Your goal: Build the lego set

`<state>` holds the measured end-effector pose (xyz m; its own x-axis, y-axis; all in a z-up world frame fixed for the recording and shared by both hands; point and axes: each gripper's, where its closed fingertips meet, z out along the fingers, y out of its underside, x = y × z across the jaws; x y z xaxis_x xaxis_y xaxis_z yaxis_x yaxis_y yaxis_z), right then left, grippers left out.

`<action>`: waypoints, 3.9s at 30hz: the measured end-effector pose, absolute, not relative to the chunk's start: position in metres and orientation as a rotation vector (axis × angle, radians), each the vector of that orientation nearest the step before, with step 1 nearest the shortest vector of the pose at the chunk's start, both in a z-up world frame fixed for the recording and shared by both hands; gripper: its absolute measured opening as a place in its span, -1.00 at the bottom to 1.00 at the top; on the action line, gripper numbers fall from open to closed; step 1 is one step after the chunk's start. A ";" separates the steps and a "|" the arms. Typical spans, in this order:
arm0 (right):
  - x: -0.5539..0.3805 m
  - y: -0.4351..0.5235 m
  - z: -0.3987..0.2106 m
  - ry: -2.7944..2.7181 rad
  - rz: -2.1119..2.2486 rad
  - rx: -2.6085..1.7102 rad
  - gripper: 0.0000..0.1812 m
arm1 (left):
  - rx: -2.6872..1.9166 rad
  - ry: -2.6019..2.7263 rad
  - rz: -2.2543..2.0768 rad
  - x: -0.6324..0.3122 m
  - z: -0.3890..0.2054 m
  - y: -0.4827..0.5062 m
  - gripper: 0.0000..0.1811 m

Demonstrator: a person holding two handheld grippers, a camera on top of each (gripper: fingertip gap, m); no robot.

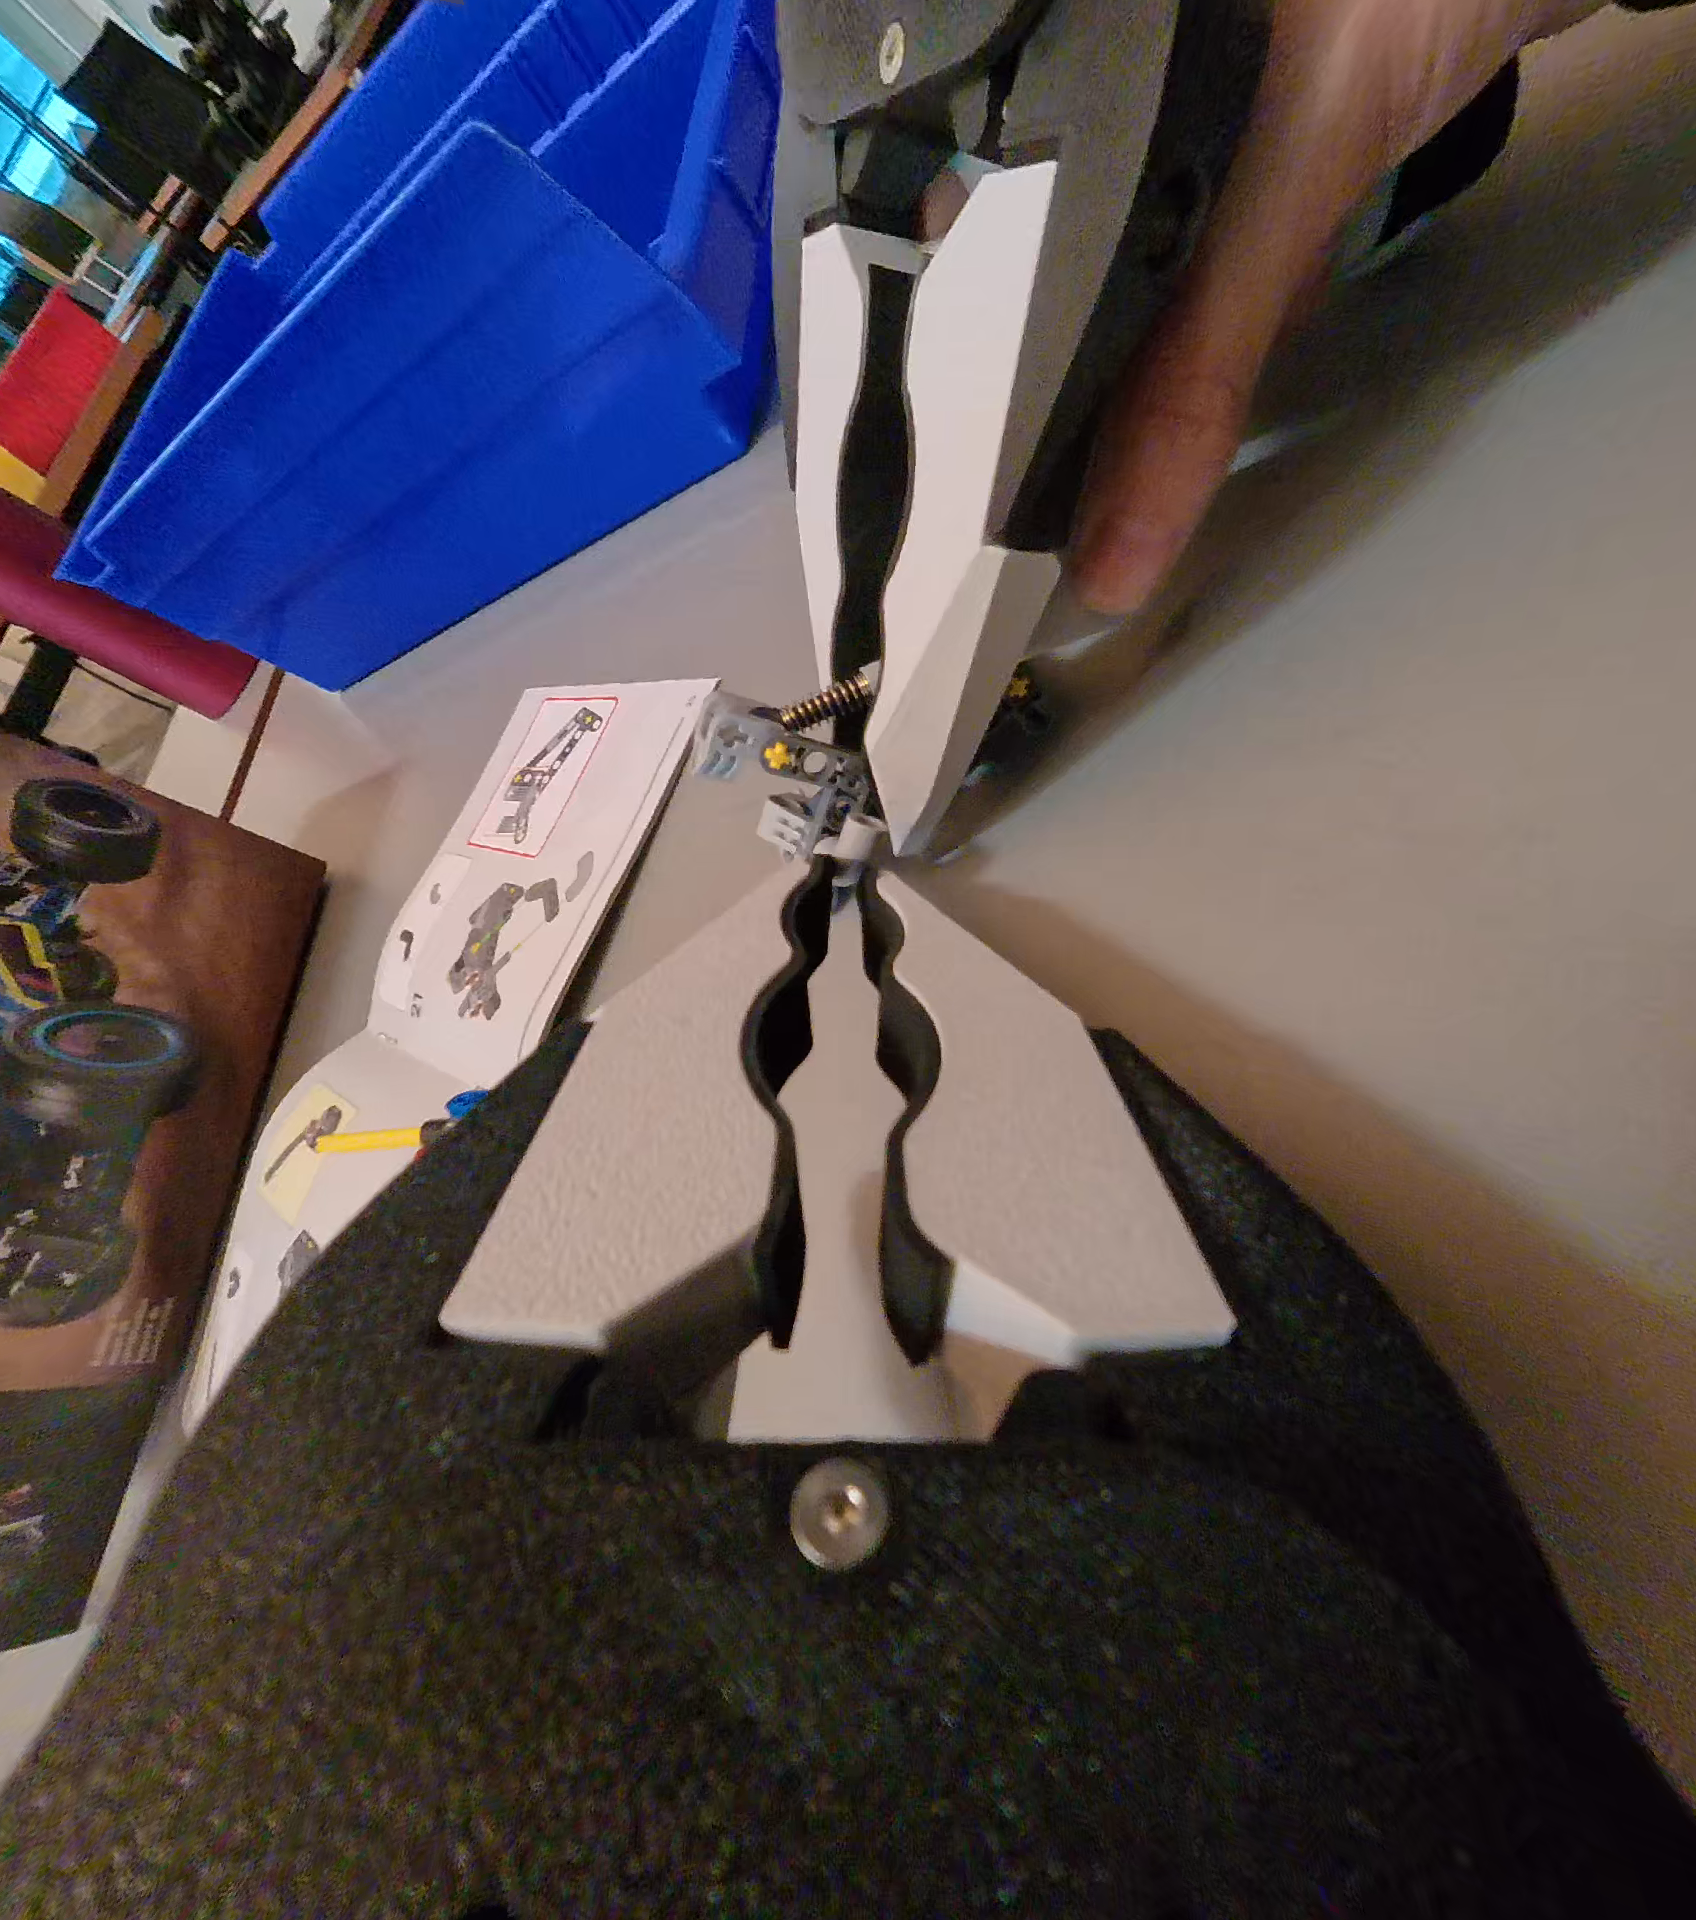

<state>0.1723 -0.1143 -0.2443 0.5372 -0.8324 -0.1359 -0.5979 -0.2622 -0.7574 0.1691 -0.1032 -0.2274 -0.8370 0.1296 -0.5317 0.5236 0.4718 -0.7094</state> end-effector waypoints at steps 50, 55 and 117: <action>0.171 -0.123 -0.231 1.149 -0.218 -1.846 -0.94 | 0.737 1.910 -1.093 0.174 -0.215 -0.109 -0.95; 0.172 -0.121 -0.231 1.176 -0.132 -1.775 -0.94 | 0.716 1.910 -1.114 0.176 -0.214 -0.107 -0.93; 0.169 -0.118 -0.237 1.217 -0.017 -1.749 -0.83 | 0.792 1.844 -1.094 0.173 -0.216 -0.109 -0.97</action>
